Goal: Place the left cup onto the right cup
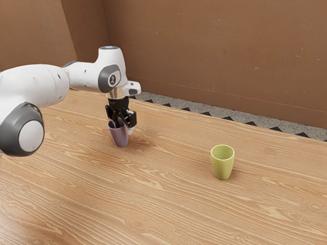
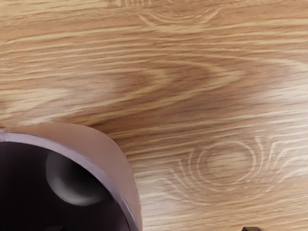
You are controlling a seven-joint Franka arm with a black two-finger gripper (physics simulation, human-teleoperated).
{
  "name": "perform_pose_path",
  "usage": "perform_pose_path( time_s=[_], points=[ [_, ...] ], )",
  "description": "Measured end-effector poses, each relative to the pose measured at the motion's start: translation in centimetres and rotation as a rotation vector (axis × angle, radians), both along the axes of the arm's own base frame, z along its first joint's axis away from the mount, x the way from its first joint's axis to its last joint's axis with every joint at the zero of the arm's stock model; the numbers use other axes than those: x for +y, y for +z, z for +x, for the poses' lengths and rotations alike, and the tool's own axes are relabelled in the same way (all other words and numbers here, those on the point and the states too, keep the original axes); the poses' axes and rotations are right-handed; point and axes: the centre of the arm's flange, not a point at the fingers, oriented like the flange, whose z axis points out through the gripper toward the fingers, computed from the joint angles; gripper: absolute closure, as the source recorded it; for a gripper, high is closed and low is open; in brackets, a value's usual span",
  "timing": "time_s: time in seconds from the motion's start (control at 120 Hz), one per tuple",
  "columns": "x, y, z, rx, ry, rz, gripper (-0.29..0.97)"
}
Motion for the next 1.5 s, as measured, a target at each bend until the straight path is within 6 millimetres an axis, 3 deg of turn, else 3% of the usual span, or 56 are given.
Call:
perform_pose_path(
  time_s=[0.675, 1.008, 1.208, 1.358, 1.5],
  points=[
    [0.4, 0.0, 0.0, -0.003, -0.021, 0.002, 0.73],
    [0.3, 0.2, 0.1, -0.006, -0.024, 0.008, 0.78],
    [-0.3, 1.3, 0.1, -0.021, -0.031, 0.015, 0.79],
    [-1.7, 2.8, 0.2, -0.036, -0.048, 0.018, 0.79],
    [-4.4, 3.9, 0.2, -0.040, -0.083, 0.017, 0.79]
  ],
)
